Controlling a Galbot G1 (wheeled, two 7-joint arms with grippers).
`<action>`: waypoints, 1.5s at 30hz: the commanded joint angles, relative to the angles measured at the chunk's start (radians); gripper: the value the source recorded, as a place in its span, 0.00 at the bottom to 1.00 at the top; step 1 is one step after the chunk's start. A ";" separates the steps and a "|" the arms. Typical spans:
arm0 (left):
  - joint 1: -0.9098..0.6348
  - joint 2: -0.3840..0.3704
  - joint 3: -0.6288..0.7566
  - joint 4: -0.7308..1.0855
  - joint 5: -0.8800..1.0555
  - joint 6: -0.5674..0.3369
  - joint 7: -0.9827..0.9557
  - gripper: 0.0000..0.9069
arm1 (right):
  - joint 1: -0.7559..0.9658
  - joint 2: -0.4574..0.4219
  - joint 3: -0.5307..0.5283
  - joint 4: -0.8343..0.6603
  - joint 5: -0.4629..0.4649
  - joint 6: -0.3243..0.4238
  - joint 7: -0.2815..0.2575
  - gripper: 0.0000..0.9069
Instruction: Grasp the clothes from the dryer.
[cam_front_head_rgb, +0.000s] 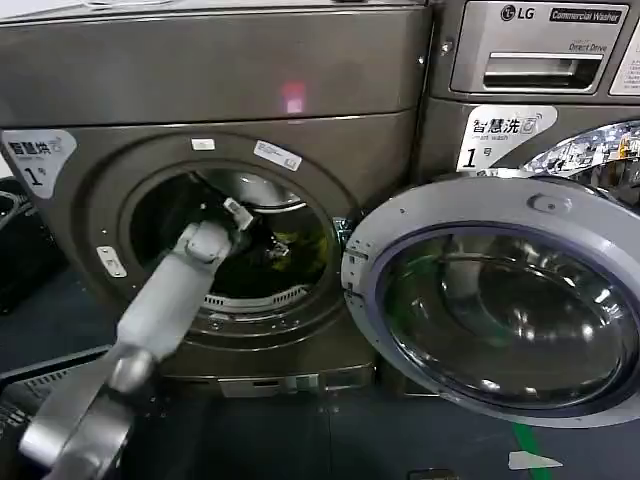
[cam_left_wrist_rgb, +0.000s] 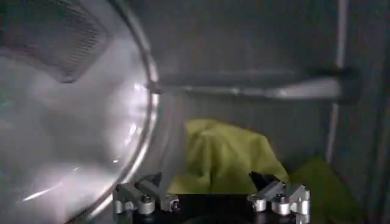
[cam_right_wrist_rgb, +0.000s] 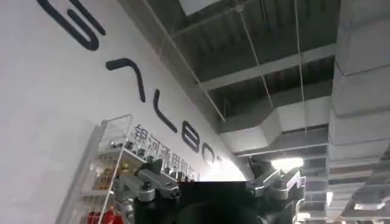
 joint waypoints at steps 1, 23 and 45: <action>-0.126 -0.061 0.180 0.242 0.234 -0.119 0.131 1.00 | 0.005 0.007 -0.005 0.006 0.000 0.001 -0.003 1.00; -0.072 -0.196 0.203 0.407 0.392 -0.106 0.064 1.00 | -0.026 0.011 0.019 -0.002 0.004 0.006 -0.008 1.00; -0.037 -0.196 0.175 0.416 0.381 -0.119 0.039 0.00 | -0.018 0.017 0.017 -0.007 0.002 0.013 -0.011 1.00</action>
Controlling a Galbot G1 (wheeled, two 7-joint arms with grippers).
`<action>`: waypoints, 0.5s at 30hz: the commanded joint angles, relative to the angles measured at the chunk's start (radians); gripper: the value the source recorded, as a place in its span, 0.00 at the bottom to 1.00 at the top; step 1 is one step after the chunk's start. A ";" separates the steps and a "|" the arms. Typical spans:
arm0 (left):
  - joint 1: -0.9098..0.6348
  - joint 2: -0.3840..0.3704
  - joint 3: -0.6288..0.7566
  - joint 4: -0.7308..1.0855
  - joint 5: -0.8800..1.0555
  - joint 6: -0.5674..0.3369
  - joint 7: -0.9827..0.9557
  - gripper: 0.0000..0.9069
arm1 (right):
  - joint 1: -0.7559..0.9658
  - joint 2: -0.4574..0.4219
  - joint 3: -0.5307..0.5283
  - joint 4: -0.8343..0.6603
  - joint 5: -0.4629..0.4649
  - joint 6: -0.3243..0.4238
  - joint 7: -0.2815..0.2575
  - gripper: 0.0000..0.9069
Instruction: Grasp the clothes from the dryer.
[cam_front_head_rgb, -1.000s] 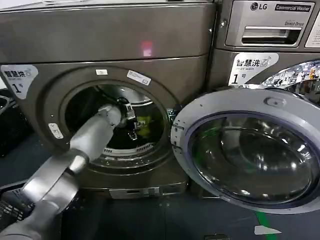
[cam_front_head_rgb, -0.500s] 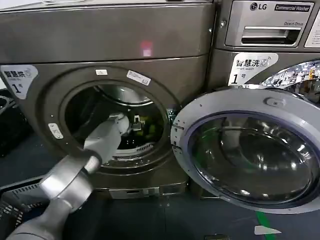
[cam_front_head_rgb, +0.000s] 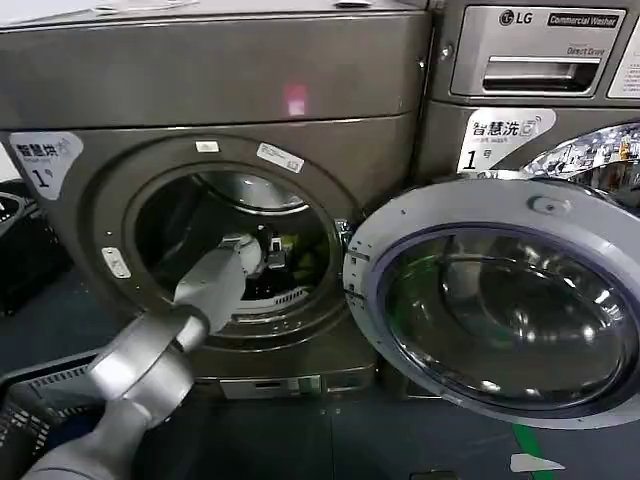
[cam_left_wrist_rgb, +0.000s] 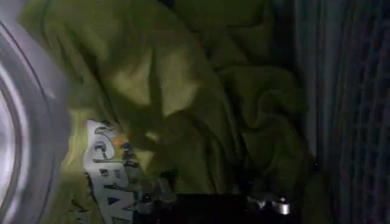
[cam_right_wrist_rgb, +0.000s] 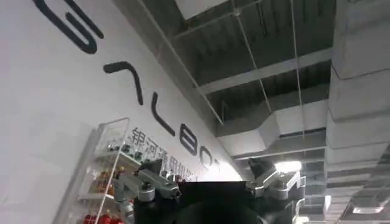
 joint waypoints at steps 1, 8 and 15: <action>0.002 -0.003 -0.018 0.005 0.002 -0.007 -0.005 0.00 | 0.002 0.000 -0.002 -0.003 -0.002 0.002 -0.001 1.00; -0.030 -0.001 -0.046 -0.006 -0.054 0.006 0.001 0.00 | 0.020 0.002 -0.016 -0.001 -0.003 0.003 -0.001 1.00; -0.074 0.020 -0.059 -0.036 -0.107 0.021 0.009 0.00 | 0.026 -0.002 -0.017 -0.006 -0.003 0.003 0.000 1.00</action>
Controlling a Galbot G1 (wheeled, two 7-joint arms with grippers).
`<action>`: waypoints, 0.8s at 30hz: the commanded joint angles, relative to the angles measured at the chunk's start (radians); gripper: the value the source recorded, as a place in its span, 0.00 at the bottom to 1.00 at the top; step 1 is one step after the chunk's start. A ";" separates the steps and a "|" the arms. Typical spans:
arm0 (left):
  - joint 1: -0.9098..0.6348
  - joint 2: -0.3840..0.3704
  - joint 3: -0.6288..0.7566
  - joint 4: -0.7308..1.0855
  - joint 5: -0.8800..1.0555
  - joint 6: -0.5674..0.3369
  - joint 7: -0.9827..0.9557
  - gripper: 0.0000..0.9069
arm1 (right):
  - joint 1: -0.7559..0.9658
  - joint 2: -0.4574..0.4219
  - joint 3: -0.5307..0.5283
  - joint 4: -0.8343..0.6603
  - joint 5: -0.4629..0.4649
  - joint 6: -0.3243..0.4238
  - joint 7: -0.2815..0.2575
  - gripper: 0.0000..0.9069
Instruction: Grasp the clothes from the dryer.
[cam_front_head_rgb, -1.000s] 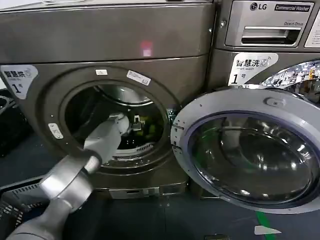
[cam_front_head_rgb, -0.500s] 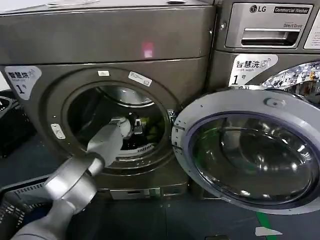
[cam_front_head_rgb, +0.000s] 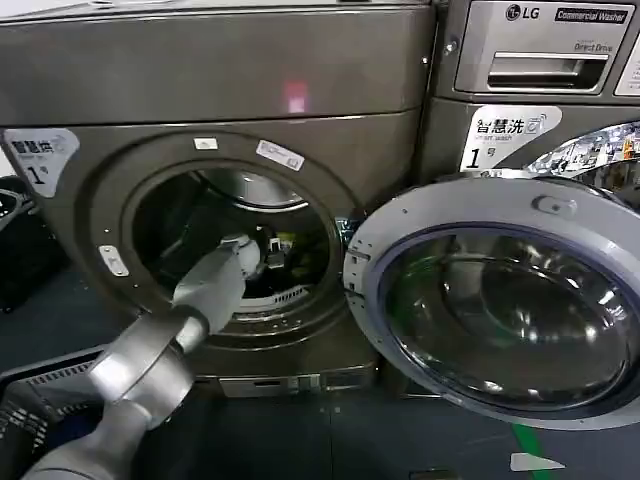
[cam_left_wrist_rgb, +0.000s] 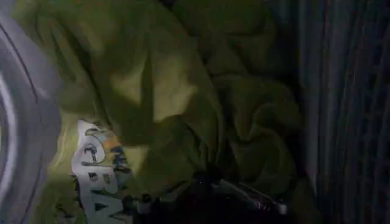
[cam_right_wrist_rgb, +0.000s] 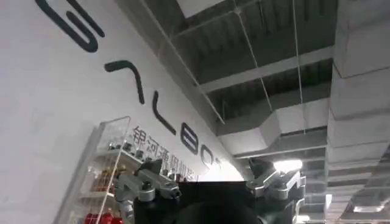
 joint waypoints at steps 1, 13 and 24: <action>-0.044 0.012 -0.031 -0.021 -0.056 0.009 -0.001 0.00 | 0.003 -0.004 0.000 -0.004 0.000 0.001 0.001 1.00; 0.124 0.085 -0.422 -0.256 -0.398 0.027 -0.360 0.00 | 0.012 0.003 -0.007 -0.007 0.001 0.005 0.012 1.00; 0.395 0.093 -0.581 -0.674 -0.593 -0.054 -0.651 0.00 | 0.014 0.003 -0.004 0.009 -0.027 0.000 0.026 1.00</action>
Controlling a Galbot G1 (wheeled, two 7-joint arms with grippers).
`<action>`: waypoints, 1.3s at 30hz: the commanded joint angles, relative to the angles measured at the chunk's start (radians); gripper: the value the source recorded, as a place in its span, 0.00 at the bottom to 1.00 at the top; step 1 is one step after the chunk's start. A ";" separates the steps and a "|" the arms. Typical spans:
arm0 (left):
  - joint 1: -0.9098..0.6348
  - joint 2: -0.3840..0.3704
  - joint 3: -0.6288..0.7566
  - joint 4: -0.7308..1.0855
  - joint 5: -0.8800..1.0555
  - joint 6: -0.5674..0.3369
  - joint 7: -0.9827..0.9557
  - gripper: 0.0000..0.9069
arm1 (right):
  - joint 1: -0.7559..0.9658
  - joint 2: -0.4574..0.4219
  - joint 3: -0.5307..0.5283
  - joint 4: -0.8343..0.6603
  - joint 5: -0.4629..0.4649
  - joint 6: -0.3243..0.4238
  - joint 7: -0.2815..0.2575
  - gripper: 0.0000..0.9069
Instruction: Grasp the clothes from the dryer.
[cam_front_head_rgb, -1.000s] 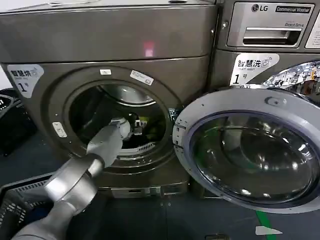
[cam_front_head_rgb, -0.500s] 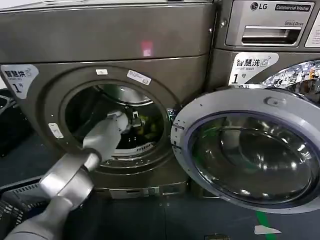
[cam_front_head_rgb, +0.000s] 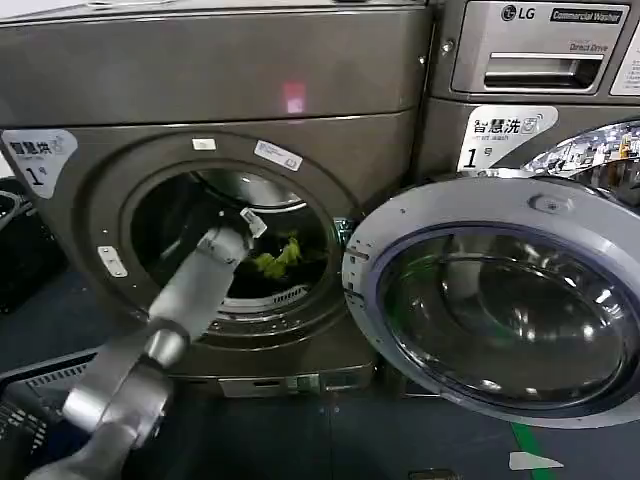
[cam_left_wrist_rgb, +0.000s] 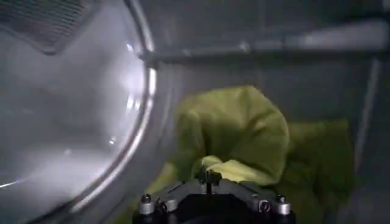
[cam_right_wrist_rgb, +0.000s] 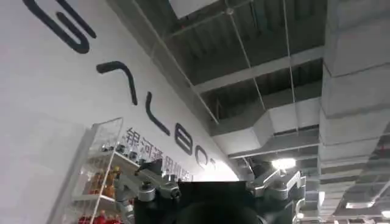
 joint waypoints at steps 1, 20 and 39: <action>0.223 0.001 -0.184 -0.371 -0.212 -0.087 -0.291 0.00 | 0.003 0.003 0.000 0.003 -0.022 -0.004 0.003 1.00; 0.523 -0.064 -0.365 -0.760 -0.198 -0.122 -0.672 0.00 | 0.040 0.036 -0.011 0.044 -0.008 0.028 -0.035 1.00; 0.511 -0.050 -0.338 -0.790 -0.190 -0.104 -0.631 0.00 | 0.005 0.034 0.020 0.030 0.009 0.039 -0.022 1.00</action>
